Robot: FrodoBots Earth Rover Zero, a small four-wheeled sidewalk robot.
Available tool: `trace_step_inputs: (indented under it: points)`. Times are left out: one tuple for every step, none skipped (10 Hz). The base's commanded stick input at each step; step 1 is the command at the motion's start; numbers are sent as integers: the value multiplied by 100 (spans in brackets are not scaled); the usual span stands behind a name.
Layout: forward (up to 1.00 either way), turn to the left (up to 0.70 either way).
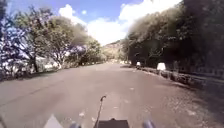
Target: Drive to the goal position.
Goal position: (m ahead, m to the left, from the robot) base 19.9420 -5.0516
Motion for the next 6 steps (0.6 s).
trace_step_inputs:
  points:
    - [70,-35]
    - [70,-35]
    - [70,-35]
    - [70,-35]
    - [70,-35]
    - [70,-35]
